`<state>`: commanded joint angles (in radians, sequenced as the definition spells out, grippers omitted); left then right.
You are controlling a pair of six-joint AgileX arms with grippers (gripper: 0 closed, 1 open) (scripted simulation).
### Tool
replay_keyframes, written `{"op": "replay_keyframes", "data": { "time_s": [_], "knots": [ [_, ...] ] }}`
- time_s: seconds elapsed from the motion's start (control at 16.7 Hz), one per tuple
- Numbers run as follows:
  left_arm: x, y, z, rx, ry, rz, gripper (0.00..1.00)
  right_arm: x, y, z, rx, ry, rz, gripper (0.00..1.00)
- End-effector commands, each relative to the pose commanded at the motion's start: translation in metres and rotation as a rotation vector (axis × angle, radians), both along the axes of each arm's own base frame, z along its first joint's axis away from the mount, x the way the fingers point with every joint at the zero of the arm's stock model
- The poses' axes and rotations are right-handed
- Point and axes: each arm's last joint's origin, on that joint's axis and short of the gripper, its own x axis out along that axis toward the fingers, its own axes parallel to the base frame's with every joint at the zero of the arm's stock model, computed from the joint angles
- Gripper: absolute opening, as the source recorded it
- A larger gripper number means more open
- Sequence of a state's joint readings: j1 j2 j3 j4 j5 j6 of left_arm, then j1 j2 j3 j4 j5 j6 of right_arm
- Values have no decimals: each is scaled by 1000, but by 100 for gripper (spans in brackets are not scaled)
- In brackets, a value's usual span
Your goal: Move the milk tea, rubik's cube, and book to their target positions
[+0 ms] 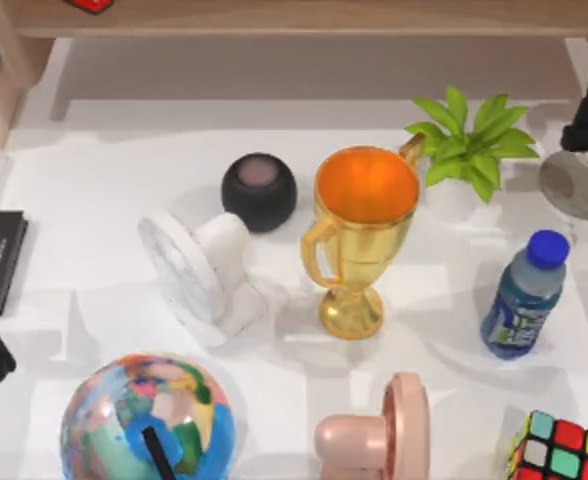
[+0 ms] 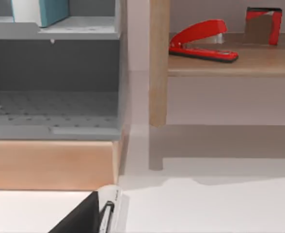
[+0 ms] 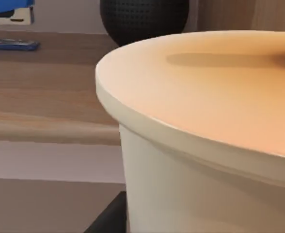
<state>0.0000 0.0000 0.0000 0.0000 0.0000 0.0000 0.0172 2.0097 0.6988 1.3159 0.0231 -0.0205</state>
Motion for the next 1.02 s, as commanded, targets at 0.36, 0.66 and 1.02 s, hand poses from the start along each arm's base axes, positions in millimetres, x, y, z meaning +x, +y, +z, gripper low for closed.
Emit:
{"op": "replay_keyframes", "data": {
  "time_s": [0.36,0.66,1.02],
  "knots": [
    [0,0,0,0,0,0,100,5,-2,-18,25,14,-28,0],
    [0,0,0,0,0,0,100,6,-2,-19,26,17,-28,8],
    [0,0,0,0,0,0,100,6,-2,-19,26,17,-28,53]
  ]
}}
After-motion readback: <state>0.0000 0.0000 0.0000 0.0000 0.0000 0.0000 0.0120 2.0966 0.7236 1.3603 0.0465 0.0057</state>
